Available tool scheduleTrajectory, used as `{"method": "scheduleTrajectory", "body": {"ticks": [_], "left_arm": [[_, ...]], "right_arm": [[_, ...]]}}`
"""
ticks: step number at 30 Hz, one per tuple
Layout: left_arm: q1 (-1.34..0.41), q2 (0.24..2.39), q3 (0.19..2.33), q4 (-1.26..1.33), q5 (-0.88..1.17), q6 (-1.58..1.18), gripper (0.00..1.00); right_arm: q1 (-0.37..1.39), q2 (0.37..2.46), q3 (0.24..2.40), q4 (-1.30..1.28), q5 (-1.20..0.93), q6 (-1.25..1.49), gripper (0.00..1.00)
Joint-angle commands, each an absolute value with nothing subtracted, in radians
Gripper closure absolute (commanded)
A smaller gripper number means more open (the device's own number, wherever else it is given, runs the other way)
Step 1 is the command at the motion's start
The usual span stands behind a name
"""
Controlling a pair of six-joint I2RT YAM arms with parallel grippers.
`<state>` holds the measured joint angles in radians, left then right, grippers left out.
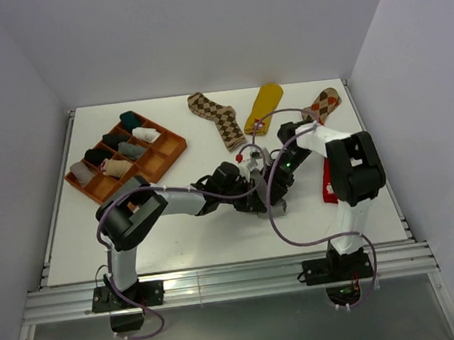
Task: Roll the socks
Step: Roll the sock at the center of the board.
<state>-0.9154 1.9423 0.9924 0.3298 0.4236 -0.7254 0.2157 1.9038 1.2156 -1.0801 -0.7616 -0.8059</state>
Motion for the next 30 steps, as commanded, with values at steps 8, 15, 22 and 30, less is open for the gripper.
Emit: {"method": "scheduleTrajectory", "body": {"ticks": [8, 15, 22, 30], "left_arm": [[-0.856, 2.019, 1.002, 0.12, 0.587, -0.868, 1.0], [-0.819, 2.068, 1.028, 0.031, 0.696, -0.859, 1.0], [-0.793, 2.091, 0.989, 0.003, 0.741, -0.833, 1.0], [-0.782, 2.121, 0.979, -0.023, 0.755, -0.824, 1.0]], "right_arm": [[0.137, 1.605, 1.04, -0.818, -0.716, -0.706, 0.44], [0.159, 1.375, 0.875, -0.654, -0.638, -0.771, 0.42], [0.3, 1.169, 0.709, -0.532, -0.56, -0.85, 0.37], [0.538, 1.083, 0.591, -0.422, -0.46, -0.839, 0.35]]}}
